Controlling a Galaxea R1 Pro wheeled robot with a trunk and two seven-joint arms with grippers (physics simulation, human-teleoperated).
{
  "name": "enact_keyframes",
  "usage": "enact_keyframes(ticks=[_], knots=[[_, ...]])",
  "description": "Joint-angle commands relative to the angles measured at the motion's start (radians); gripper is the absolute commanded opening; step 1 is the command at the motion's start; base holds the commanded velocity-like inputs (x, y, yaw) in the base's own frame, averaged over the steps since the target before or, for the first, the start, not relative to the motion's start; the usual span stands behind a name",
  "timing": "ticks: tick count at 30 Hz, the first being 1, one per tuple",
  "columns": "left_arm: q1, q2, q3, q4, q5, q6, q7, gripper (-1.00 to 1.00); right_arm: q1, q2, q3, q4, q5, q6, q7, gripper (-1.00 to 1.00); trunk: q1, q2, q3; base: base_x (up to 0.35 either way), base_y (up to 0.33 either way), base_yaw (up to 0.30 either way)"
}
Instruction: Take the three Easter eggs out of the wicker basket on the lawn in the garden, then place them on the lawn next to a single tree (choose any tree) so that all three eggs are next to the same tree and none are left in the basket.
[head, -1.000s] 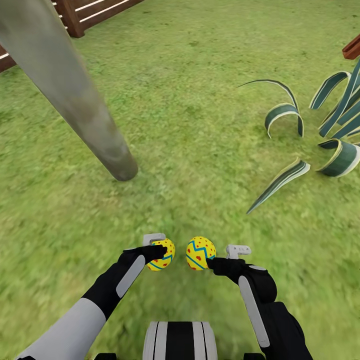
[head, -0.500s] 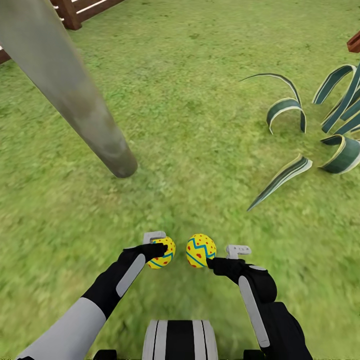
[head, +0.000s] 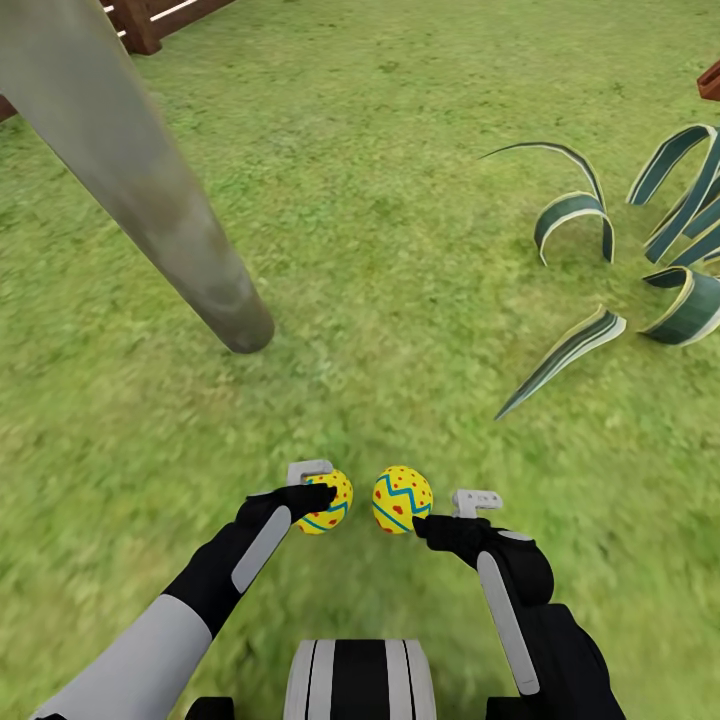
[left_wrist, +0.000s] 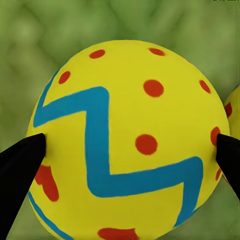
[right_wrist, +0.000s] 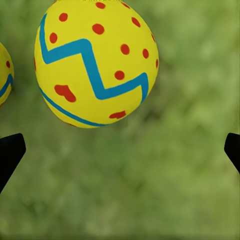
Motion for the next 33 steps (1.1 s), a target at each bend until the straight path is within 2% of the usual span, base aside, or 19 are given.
enact_keyframes(ticks=[1, 2, 14, 33], knots=[[0.000, 0.000, -0.001, 0.037, 0.010, 0.001, 0.010, -1.00, 0.000, 0.000, 0.001, -0.001, -0.011, 0.003, -0.010, 1.00, 0.000, 0.000, -0.001, 0.000, 0.000, 0.000], [0.000, 0.000, 0.001, 0.037, 0.010, 0.001, 0.010, 1.00, 0.000, 0.000, 0.001, -0.001, -0.011, 0.003, -0.010, 1.00, 0.000, 0.000, -0.001, 0.000, 0.000, 0.000], [0.000, -0.001, 0.006, 0.037, 0.011, 0.002, 0.008, 1.00, -0.001, 0.000, 0.001, -0.001, -0.011, 0.003, -0.010, 1.00, 0.000, 0.000, -0.001, 0.000, 0.000, 0.000], [0.000, 0.000, 0.003, 0.035, 0.011, 0.004, 0.004, 1.00, 0.000, 0.000, 0.001, -0.001, -0.011, 0.003, -0.010, 1.00, -0.008, 0.004, 0.073, 0.000, 0.000, 0.000]])
